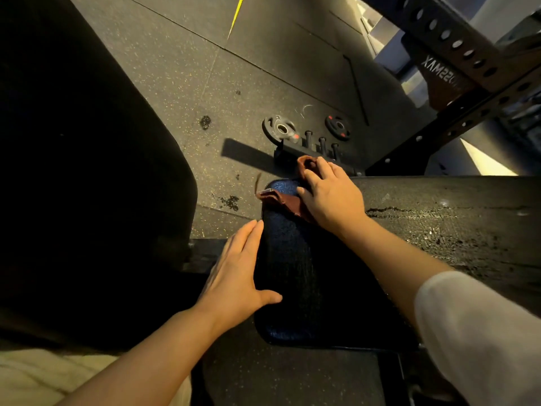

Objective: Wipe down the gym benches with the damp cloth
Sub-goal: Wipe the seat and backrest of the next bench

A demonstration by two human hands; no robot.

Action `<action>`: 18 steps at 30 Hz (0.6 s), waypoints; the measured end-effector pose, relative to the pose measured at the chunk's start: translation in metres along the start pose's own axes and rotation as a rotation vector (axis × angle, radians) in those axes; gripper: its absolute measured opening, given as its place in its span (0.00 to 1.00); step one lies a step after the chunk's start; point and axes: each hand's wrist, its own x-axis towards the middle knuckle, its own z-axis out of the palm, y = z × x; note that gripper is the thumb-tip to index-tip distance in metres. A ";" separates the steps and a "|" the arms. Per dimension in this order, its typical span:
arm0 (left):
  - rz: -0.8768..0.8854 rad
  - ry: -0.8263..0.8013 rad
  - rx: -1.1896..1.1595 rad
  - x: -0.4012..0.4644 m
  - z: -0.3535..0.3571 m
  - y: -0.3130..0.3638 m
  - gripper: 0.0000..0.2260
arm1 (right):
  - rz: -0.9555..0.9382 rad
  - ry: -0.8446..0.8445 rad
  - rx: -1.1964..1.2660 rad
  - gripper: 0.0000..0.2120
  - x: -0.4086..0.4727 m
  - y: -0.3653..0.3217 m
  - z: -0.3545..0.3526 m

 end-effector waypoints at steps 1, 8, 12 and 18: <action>-0.003 -0.003 0.005 0.002 0.000 0.000 0.55 | 0.048 0.002 0.010 0.30 -0.002 -0.006 0.001; -0.093 0.049 0.052 0.001 0.004 -0.001 0.56 | -0.168 -0.015 0.093 0.33 -0.033 -0.072 0.016; -0.016 0.027 0.062 -0.003 0.001 0.000 0.48 | -0.167 0.044 0.023 0.21 -0.027 -0.025 0.009; 0.002 -0.003 0.073 0.002 -0.001 0.004 0.43 | 0.172 0.025 -0.051 0.27 -0.037 -0.003 -0.001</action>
